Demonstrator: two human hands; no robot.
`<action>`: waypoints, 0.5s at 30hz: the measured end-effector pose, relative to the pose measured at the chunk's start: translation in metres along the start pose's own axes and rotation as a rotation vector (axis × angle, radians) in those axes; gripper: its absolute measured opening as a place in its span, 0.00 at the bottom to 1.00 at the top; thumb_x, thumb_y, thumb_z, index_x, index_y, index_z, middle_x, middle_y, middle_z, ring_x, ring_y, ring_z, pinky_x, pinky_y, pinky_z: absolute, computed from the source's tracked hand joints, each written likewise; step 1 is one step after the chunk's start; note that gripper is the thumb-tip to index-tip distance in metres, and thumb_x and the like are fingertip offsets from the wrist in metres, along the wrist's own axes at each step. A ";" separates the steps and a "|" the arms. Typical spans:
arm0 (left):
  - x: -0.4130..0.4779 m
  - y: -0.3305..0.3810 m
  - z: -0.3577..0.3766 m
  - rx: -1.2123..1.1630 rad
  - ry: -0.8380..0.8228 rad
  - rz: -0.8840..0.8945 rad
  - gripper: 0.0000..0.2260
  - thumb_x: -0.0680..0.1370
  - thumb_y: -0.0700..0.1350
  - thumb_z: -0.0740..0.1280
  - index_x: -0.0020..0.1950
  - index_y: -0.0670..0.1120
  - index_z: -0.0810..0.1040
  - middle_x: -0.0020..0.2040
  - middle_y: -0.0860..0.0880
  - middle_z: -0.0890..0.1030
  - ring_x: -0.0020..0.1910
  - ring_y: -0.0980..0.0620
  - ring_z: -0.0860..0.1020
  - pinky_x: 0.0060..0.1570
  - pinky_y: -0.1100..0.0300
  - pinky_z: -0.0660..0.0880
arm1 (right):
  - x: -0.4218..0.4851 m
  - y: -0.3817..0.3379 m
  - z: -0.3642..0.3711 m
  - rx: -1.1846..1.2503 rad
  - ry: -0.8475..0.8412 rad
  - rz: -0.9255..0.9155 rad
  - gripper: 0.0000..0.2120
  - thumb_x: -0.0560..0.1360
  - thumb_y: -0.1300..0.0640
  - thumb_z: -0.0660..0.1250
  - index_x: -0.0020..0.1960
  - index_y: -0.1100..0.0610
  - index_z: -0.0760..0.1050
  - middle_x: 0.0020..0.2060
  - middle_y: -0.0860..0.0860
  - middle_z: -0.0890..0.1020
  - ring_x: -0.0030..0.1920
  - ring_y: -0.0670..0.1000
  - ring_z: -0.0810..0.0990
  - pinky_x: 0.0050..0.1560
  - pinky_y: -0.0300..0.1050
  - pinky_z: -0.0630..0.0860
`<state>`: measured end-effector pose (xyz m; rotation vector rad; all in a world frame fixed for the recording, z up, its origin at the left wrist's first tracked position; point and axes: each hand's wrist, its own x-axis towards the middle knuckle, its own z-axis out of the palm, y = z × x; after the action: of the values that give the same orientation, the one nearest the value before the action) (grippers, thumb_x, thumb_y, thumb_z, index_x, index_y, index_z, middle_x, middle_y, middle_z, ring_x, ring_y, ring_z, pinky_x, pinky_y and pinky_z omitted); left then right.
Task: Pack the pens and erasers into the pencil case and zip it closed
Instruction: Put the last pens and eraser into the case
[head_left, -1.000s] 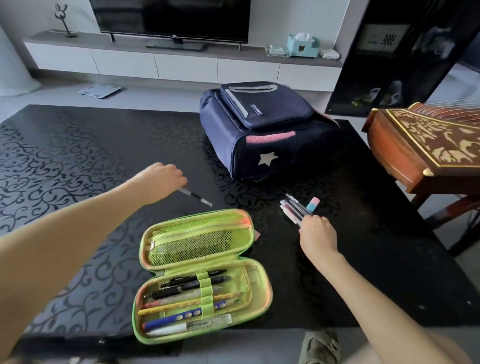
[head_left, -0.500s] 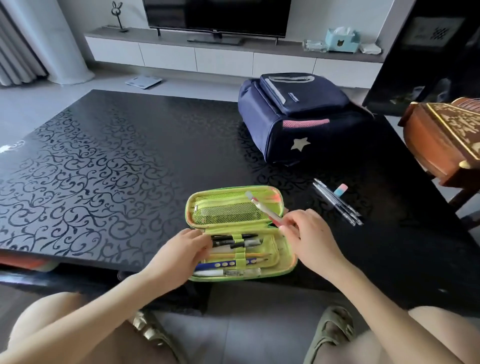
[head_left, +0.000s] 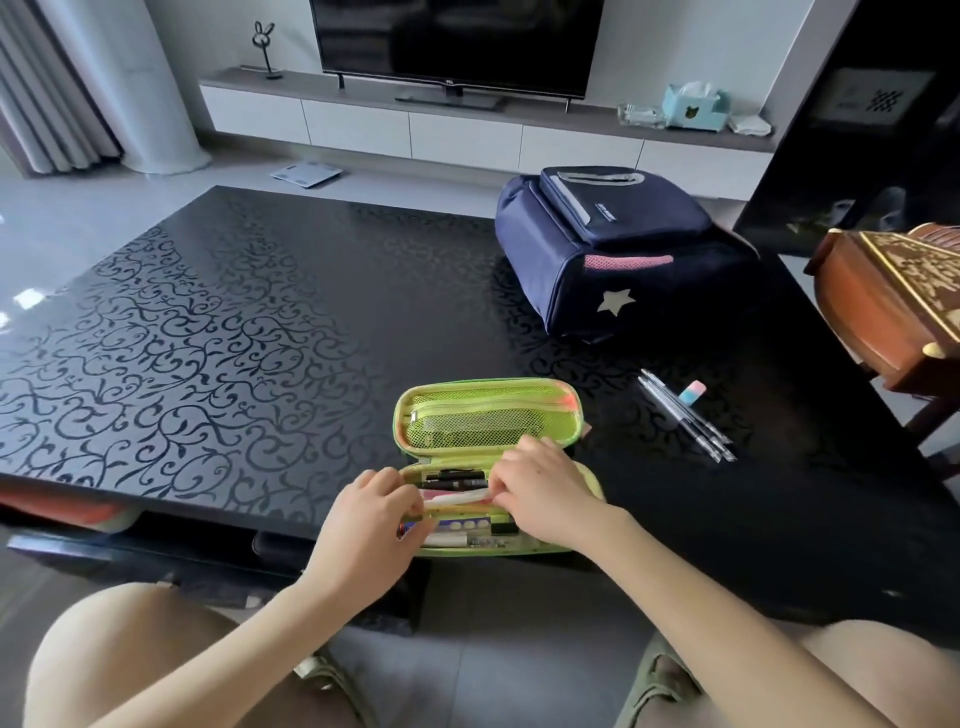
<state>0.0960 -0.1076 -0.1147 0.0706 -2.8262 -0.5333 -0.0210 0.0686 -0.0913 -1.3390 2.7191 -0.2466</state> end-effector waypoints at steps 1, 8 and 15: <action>-0.001 -0.002 -0.002 -0.010 0.010 -0.016 0.10 0.66 0.47 0.76 0.35 0.48 0.76 0.37 0.53 0.75 0.37 0.49 0.74 0.35 0.57 0.73 | 0.002 0.000 -0.001 -0.010 -0.005 -0.011 0.09 0.78 0.52 0.62 0.51 0.52 0.80 0.48 0.47 0.80 0.46 0.48 0.65 0.57 0.46 0.63; 0.010 -0.005 -0.007 -0.037 0.073 -0.022 0.09 0.69 0.50 0.69 0.45 0.48 0.79 0.42 0.52 0.76 0.42 0.50 0.73 0.41 0.60 0.70 | 0.008 0.000 -0.004 -0.010 0.037 0.019 0.13 0.79 0.51 0.58 0.56 0.52 0.80 0.49 0.49 0.80 0.46 0.50 0.64 0.54 0.46 0.64; 0.031 0.006 0.001 -0.067 0.040 -0.008 0.11 0.69 0.50 0.67 0.47 0.47 0.81 0.43 0.51 0.80 0.43 0.47 0.77 0.42 0.57 0.73 | 0.011 -0.003 0.006 0.005 0.071 -0.096 0.13 0.79 0.52 0.61 0.61 0.48 0.77 0.47 0.50 0.79 0.47 0.53 0.69 0.49 0.48 0.63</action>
<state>0.0660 -0.1049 -0.1055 0.0788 -2.7682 -0.6211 -0.0243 0.0569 -0.0969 -1.4899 2.7126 -0.3142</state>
